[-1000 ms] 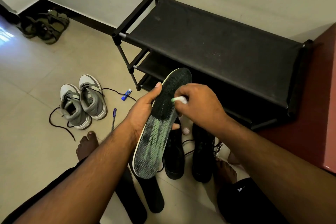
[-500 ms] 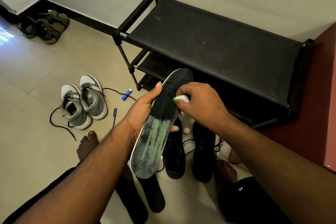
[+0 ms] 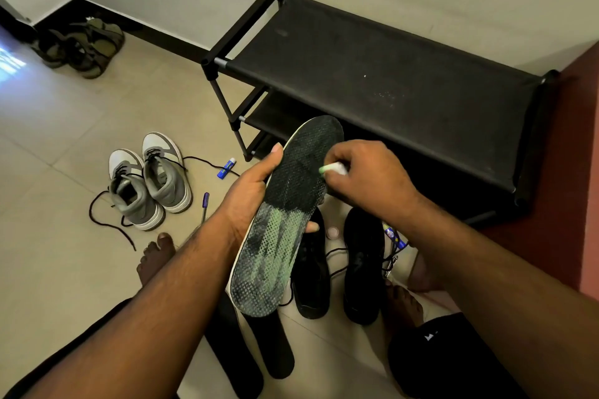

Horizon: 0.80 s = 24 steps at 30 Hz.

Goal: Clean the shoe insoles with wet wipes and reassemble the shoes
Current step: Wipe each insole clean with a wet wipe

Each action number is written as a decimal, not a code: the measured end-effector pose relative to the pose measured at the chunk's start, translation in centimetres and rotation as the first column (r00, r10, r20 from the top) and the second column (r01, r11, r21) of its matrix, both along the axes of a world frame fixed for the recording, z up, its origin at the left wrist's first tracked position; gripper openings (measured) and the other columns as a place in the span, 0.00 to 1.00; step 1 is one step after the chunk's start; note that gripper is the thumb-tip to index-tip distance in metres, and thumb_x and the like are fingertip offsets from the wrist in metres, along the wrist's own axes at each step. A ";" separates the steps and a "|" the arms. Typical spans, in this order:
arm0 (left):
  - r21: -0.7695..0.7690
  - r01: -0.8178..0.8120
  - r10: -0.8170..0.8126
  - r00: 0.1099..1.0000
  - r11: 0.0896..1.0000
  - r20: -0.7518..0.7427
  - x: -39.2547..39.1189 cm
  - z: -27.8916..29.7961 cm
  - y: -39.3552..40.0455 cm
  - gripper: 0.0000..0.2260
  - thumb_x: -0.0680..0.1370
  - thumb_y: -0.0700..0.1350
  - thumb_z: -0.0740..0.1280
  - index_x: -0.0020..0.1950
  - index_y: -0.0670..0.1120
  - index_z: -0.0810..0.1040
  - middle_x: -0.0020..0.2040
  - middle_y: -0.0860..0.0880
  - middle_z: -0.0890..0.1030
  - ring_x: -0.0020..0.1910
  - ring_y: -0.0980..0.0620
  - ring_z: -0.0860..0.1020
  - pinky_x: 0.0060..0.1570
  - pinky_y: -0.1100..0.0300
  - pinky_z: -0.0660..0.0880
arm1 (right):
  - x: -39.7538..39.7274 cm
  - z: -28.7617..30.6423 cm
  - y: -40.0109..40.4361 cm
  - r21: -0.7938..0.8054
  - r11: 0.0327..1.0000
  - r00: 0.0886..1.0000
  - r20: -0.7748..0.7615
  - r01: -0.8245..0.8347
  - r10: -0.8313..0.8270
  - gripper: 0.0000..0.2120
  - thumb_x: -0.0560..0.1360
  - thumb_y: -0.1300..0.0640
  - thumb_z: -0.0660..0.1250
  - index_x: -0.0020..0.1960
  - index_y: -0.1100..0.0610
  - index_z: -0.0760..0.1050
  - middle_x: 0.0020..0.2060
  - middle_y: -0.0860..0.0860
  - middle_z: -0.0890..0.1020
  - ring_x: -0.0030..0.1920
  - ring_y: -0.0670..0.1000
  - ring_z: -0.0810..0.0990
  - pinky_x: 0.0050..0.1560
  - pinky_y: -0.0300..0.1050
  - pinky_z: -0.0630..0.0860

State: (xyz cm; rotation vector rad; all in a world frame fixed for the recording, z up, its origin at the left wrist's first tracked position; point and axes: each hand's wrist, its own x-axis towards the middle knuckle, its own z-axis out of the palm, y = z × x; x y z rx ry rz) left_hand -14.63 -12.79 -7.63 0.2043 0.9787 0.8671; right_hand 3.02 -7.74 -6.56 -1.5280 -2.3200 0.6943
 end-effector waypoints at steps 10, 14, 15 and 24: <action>0.004 -0.107 0.107 0.994 0.994 0.036 -0.8 0.2 0.0 0.24 0.80 0.60 0.60 0.61 0.41 0.79 0.53 0.39 0.84 0.44 0.40 0.84 0.42 0.41 0.81 | -1.1 0.5 -1.2 -0.230 0.933 0.955 -0.171 -0.278 0.242 0.03 0.69 0.57 0.72 0.41 0.50 0.81 0.34 0.41 0.81 0.38 0.40 0.79 0.39 0.39 0.75; -0.005 -0.053 0.053 0.999 0.999 0.001 -0.4 0.4 -0.1 0.23 0.78 0.60 0.60 0.60 0.44 0.80 0.53 0.40 0.83 0.44 0.39 0.82 0.39 0.37 0.80 | -0.2 0.2 -0.1 -0.114 0.993 0.993 -0.121 -0.011 -0.003 0.01 0.70 0.53 0.72 0.41 0.49 0.81 0.36 0.42 0.81 0.39 0.41 0.79 0.41 0.41 0.76; -0.001 -0.046 0.046 0.999 0.999 0.006 -0.3 0.5 -0.1 0.24 0.77 0.60 0.61 0.64 0.44 0.78 0.55 0.39 0.82 0.46 0.38 0.81 0.39 0.36 0.79 | 0.1 0.2 0.2 -0.076 0.995 0.992 -0.105 0.059 -0.067 0.01 0.71 0.53 0.71 0.42 0.49 0.81 0.37 0.42 0.81 0.40 0.42 0.79 0.41 0.41 0.75; 0.034 -0.170 0.168 0.984 0.985 0.053 0.0 0.2 0.0 0.24 0.81 0.58 0.60 0.48 0.39 0.84 0.46 0.40 0.84 0.39 0.43 0.84 0.38 0.49 0.83 | -1.1 0.3 -1.4 -0.102 0.934 0.920 -0.236 -0.344 0.313 0.03 0.70 0.60 0.73 0.43 0.54 0.82 0.39 0.43 0.80 0.40 0.41 0.78 0.42 0.33 0.72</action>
